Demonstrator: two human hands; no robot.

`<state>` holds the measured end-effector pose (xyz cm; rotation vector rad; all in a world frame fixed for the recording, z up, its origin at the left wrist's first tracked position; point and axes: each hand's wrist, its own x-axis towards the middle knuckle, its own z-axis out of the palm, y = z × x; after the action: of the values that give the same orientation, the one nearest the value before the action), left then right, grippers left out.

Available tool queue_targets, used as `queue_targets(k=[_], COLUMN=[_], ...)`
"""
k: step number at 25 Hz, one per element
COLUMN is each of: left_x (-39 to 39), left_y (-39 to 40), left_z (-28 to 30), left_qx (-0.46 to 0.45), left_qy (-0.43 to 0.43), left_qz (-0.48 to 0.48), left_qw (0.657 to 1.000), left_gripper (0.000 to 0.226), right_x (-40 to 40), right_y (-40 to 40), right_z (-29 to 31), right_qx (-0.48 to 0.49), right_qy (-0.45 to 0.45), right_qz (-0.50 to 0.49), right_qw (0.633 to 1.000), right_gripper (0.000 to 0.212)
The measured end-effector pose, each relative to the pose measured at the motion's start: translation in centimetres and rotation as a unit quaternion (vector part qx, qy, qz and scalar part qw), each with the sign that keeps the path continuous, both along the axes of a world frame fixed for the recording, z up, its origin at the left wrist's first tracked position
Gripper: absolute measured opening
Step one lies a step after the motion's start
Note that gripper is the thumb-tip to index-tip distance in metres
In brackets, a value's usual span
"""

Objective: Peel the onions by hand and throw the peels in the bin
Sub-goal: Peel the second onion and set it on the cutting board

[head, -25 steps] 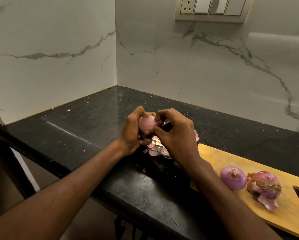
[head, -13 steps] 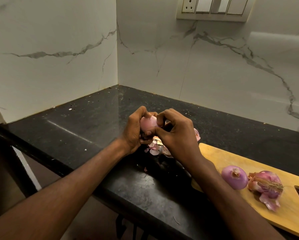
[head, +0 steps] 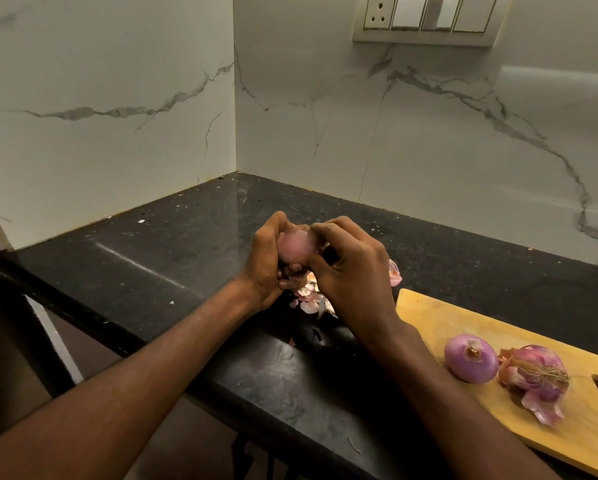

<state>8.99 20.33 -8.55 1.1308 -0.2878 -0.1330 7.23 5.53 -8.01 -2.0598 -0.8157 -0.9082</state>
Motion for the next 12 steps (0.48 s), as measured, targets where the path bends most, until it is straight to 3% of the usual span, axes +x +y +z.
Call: queue_targets(k=[12], left_x=[-0.32], left_y=[-0.24], left_z=[0.25], left_qx=[0.036], left_qy=[-0.003], left_qz=[-0.002], left_qw=[0.999], left_gripper=[0.042], right_x=[0.62], right_y=[-0.30], right_z=[0.18], right_qx=[-0.019], right_qy=[0.054], right_qz=[0.012], right_qw=[0.998], right_gripper=[0.020])
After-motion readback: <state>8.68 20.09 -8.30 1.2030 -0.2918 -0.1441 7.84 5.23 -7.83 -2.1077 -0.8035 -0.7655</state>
